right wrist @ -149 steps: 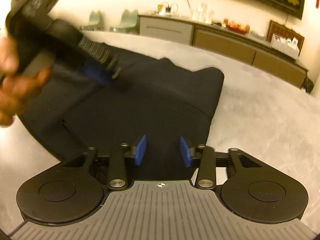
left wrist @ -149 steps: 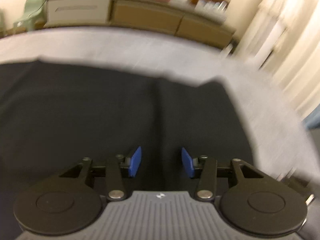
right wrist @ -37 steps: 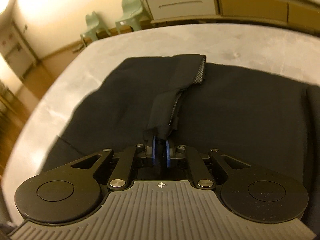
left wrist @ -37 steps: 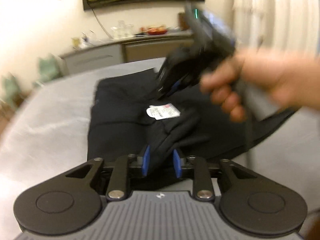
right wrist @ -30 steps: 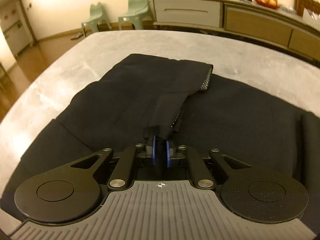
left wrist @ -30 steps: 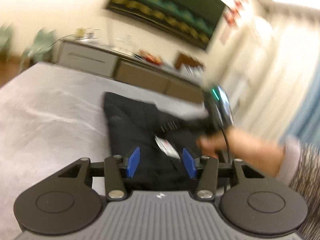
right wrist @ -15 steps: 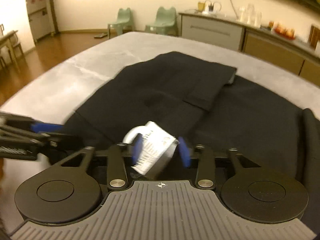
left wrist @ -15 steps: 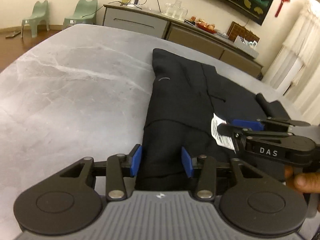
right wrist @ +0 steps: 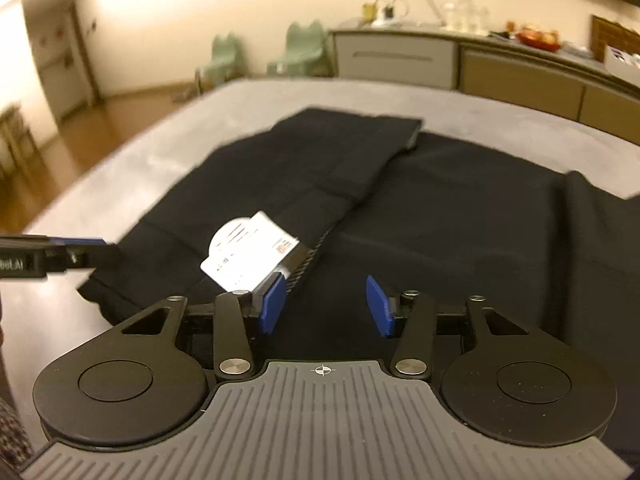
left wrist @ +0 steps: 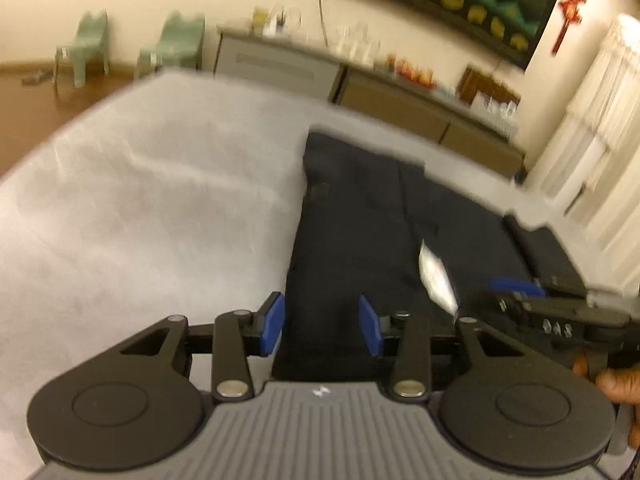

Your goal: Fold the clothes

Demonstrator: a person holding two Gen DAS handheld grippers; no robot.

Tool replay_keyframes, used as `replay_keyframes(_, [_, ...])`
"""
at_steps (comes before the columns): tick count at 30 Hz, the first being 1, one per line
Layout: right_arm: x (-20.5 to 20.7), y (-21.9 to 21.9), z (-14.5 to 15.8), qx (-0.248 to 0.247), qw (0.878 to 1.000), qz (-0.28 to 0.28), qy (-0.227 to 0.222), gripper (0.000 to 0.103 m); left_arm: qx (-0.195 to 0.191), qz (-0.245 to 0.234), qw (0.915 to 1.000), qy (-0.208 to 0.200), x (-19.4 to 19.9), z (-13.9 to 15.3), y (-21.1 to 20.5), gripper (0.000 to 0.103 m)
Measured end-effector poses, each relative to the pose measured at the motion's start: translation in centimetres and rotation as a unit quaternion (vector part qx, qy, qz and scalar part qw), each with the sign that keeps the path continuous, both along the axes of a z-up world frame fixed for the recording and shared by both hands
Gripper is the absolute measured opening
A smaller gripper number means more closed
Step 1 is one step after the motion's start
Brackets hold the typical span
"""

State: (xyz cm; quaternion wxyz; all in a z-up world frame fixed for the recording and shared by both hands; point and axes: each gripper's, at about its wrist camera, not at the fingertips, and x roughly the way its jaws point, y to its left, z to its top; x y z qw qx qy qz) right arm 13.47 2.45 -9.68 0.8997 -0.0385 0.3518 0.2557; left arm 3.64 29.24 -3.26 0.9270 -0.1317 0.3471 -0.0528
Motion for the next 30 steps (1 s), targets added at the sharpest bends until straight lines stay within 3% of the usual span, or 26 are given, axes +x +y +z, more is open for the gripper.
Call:
replay_keyframes(8, [2.1,-2.2,2.6,0.054,0.998,-0.033,0.004,0.054,-0.025,0.036,0.9989,0.016,2.7,0.1,0.9,0.041])
replay_keyframes(11, [4.3,0.8,2.9,0.042,0.999,-0.002,-0.001,0.054,-0.017,0.035,0.9976,0.056,4.0,-1.6,0.4,0.041])
replay_keyframes(16, [7.9,5.9,0.4,-0.014,0.999,0.034,0.026,0.059,-0.007,0.03,0.9974,0.065,4.0,-2.4,-0.2,0.043])
replay_keyframes(23, [7.9,6.4,0.4,-0.038,0.999,0.016,0.004,0.063,-0.031,0.036,0.997,0.06,3.0,-2.2,0.8,0.05])
replay_keyframes(26, [7.9,6.4,0.3,-0.042,0.999,0.006,-0.001,0.067,0.002,0.026,0.9973,0.068,3.4,-2.7,-0.1,0.052])
replay_keyframes(30, [8.0,4.7,0.0,-0.004,0.999,-0.022,0.028,0.073,0.003,0.027,0.9981,0.054,2.6,-1.8,-0.3,0.052])
